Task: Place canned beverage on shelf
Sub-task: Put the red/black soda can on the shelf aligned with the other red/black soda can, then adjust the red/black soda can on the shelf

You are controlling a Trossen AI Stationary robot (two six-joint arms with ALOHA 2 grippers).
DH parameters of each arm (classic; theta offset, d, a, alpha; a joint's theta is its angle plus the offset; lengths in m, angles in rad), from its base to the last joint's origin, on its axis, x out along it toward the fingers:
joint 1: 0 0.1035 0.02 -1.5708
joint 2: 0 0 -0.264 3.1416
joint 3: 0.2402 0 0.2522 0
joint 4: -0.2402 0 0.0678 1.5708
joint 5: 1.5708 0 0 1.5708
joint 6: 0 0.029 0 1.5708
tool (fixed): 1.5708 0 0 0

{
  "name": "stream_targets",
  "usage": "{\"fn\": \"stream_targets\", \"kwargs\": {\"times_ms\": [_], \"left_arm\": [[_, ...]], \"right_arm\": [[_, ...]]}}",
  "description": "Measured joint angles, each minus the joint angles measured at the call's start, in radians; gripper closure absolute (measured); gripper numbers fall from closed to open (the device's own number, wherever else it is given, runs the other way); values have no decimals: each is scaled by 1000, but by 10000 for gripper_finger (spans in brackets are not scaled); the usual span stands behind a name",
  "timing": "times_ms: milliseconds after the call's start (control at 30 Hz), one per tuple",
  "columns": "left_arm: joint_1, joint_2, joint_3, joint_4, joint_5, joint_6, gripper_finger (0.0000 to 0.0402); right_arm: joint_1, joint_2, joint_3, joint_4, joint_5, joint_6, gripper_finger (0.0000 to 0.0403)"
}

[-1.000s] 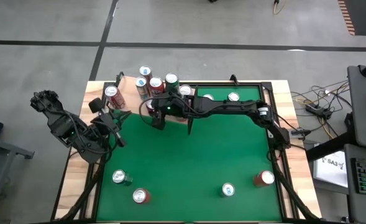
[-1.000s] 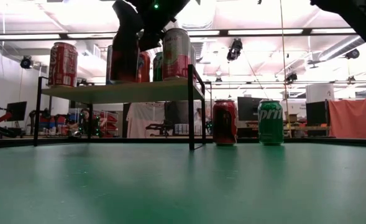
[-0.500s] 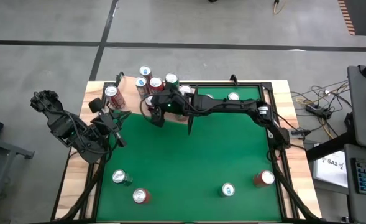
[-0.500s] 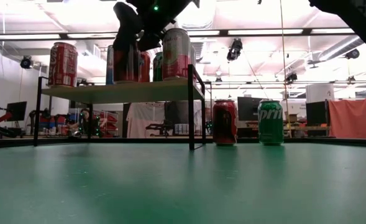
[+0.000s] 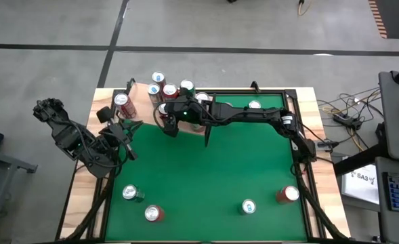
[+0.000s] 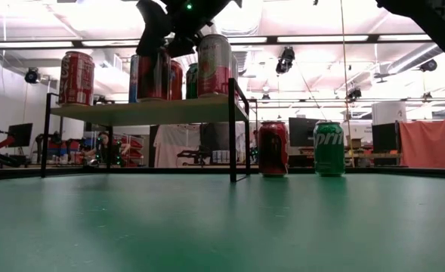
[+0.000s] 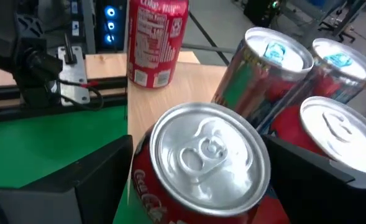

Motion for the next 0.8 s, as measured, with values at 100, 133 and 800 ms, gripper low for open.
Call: {"fn": "stream_targets", "kwargs": {"times_ms": [100,133,800], "left_arm": [[0,0,0,0,0,0,402],[0,0,0,0,0,0,402],[0,92,0,73,191,-110,402]], "right_arm": [[0,0,35,-9,0,-17,64],[0,0,49,-11,0,-23,64],[114,-187,225,-342,-7,-131,71]]}}
